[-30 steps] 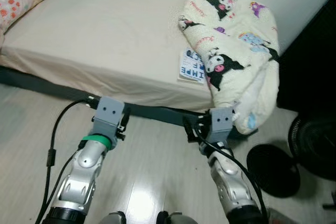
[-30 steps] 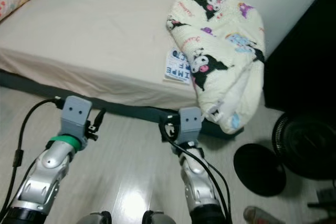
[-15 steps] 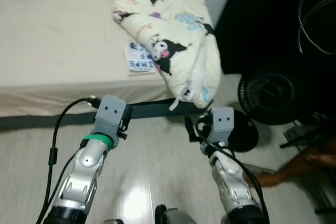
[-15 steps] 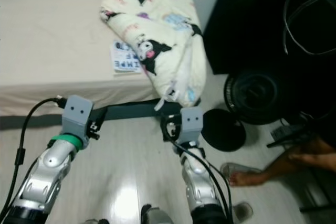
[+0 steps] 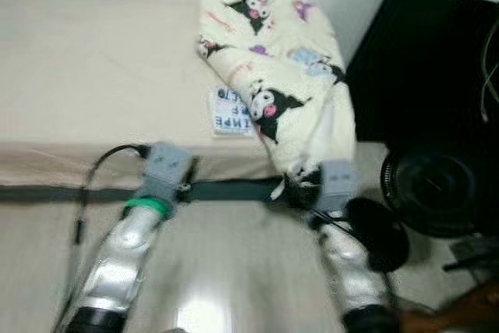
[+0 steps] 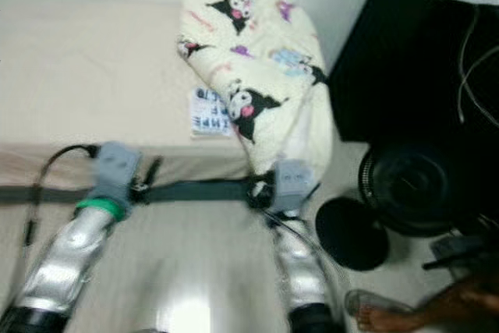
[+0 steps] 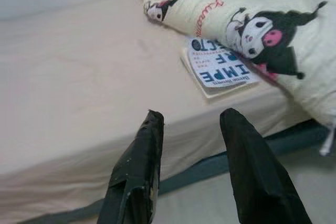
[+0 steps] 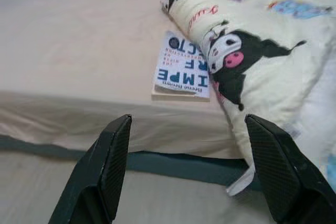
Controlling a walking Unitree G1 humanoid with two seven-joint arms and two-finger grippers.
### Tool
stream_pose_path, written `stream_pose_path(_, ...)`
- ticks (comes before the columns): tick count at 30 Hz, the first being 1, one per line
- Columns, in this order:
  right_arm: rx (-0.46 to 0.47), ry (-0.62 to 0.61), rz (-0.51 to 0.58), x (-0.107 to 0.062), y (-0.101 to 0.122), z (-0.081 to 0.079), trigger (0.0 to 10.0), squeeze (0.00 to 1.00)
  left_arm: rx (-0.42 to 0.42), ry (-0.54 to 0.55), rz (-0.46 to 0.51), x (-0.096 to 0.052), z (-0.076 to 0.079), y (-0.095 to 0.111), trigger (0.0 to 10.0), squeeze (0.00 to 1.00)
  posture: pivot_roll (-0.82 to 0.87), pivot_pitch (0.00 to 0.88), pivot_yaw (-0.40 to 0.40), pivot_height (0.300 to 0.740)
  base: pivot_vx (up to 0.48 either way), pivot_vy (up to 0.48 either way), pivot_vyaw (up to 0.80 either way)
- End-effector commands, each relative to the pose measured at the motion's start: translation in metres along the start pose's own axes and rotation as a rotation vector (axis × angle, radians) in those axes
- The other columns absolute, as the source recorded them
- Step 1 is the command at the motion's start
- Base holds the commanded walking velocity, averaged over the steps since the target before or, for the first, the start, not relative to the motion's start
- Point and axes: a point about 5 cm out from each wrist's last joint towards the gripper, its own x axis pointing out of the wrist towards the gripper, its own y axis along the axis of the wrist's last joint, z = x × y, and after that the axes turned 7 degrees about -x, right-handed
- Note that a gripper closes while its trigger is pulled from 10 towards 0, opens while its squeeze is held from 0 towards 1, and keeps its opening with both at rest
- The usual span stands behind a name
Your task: Clean up the room
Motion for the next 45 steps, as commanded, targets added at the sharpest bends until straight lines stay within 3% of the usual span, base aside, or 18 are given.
stream_pose_path(1, -0.005, -0.046, -0.038, -0.007, -0.0099, 0.0133, 10.0, 0.0, -0.008, -0.041, -0.016, 0.0004, 0.0124, -0.0045, 10.0, 0.0, 0.04, 0.072, -0.006, 0.74, 0.461, 0.0, 0.0)
stream_pose_path(32, -0.02, -0.044, -0.037, -0.0079, -0.0108, 0.0139, 10.0, 0.0, 0.015, 0.0, -0.041, 0.0005, 0.0076, -0.0099, 10.0, 0.0, 0.04, 0.077, -0.005, 0.74, 0.428, 0.0, 0.0)
stream_pose_path(45, -0.015, -0.049, -0.037, -0.0093, -0.0121, 0.0166, 10.0, 0.0, 0.017, -0.02, -0.035, -0.0014, 0.0101, -0.0104, 10.0, 0.0, 0.04, 0.073, -0.006, 0.74, 0.066, 0.0, 0.0)
